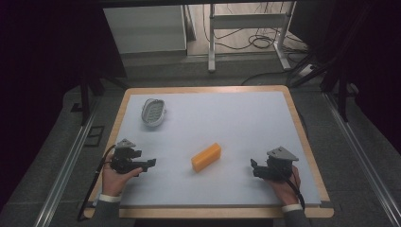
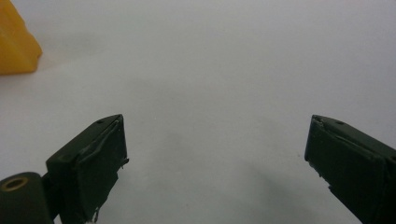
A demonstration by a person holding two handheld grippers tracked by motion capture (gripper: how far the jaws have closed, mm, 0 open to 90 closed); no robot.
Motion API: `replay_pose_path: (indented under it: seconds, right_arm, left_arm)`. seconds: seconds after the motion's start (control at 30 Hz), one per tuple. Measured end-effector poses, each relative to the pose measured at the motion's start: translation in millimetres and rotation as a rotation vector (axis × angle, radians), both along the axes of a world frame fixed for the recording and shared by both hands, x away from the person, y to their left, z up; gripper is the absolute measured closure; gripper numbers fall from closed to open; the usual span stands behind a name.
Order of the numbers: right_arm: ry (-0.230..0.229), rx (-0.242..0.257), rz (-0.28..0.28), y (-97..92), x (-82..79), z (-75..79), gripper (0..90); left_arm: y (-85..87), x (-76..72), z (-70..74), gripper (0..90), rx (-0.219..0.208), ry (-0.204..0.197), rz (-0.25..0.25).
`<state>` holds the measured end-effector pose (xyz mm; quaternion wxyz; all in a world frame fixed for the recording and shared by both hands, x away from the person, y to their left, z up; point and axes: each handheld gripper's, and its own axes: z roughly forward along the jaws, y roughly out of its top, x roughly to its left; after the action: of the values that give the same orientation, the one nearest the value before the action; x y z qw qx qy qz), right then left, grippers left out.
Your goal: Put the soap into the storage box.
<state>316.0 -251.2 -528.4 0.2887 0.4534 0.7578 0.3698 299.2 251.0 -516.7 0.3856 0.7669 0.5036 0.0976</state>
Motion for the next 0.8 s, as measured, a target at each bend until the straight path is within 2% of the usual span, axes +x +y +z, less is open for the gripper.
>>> replay_pose_path:
  seconds: [0.2,0.27,0.37,0.47,0.8]
  right_arm:
    - [0.003,0.01,-0.007,-0.8,0.2,0.1,5.8]
    - [-0.004,0.006,-0.014,-0.7,-0.2,0.1,5.8]
    - [-0.011,0.009,-0.02,-0.8,-1.1,0.3,5.8]
    - [-0.017,0.012,-0.02,-1.6,-1.4,0.4,5.8]
    - [-0.022,0.014,-0.024,-2.1,-1.9,0.6,5.8]
  left_arm:
    - [-2.6,-1.4,2.1,20.9,0.013,-0.002,-0.009]
    - [-5.8,-0.9,4.2,20.8,-0.01,0.0,-0.019]
    - [-9.7,0.6,6.9,20.7,-0.015,-0.002,-0.039]
    - [-9.0,1.9,6.7,20.6,-0.002,0.002,-0.036]
    - [-3.5,0.7,9.6,20.6,0.003,-0.007,-0.027]
